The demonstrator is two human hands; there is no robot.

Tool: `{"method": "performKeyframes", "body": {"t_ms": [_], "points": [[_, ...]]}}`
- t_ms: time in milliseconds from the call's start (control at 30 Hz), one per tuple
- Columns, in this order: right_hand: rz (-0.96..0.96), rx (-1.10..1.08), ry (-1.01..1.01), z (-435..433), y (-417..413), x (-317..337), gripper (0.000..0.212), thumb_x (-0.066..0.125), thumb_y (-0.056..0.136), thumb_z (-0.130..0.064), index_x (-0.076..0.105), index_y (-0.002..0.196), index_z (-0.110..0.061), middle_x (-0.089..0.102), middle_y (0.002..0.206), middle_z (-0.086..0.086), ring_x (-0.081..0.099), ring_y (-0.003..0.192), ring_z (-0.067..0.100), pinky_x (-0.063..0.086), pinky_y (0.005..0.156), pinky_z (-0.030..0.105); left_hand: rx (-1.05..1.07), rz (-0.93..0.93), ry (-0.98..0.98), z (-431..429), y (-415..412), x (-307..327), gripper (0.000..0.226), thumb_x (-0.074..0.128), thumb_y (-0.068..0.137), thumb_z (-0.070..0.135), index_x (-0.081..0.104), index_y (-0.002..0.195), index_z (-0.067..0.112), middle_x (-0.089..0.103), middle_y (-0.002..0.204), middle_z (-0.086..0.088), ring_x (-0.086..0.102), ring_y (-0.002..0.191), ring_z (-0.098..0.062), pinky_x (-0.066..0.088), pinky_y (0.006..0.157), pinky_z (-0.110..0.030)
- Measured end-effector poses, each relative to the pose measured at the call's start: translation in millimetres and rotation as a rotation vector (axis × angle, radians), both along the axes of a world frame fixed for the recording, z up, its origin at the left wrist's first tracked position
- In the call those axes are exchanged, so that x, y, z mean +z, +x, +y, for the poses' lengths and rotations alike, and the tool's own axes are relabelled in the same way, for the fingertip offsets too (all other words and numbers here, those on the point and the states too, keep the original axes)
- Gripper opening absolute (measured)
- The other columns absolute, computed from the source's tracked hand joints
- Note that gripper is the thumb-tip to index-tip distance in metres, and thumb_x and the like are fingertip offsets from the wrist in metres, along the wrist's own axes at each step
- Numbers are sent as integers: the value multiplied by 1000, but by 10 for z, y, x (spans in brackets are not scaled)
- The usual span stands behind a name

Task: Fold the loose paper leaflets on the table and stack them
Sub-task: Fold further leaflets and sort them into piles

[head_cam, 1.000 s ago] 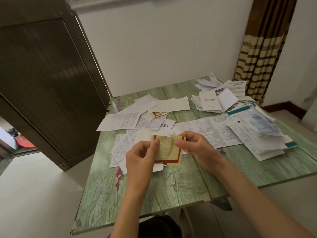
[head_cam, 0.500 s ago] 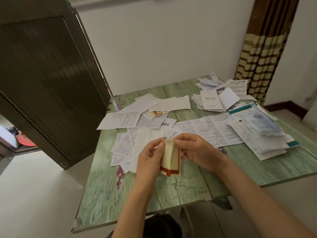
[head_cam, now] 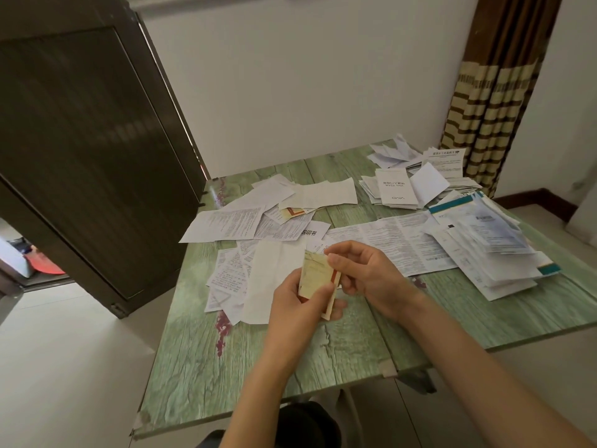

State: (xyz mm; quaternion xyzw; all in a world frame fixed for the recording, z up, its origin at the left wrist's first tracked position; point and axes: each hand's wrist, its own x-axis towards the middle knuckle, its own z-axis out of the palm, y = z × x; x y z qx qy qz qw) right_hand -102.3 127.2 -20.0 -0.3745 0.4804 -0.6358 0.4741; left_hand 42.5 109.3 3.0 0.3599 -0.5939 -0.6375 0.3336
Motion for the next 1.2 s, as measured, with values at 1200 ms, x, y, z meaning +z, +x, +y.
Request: {"method": "performKeyframes", "body": {"t_ms": [1200], "points": [[-365, -569, 0, -413, -643, 452, 15, 54, 86, 11, 54, 100, 7, 62, 77, 17, 62, 47, 13, 52, 49, 19, 243, -13, -67, -350, 57, -54, 17, 48, 95, 6, 64, 94, 11, 71, 69, 0, 59, 53, -10, 50, 52, -19]]}}
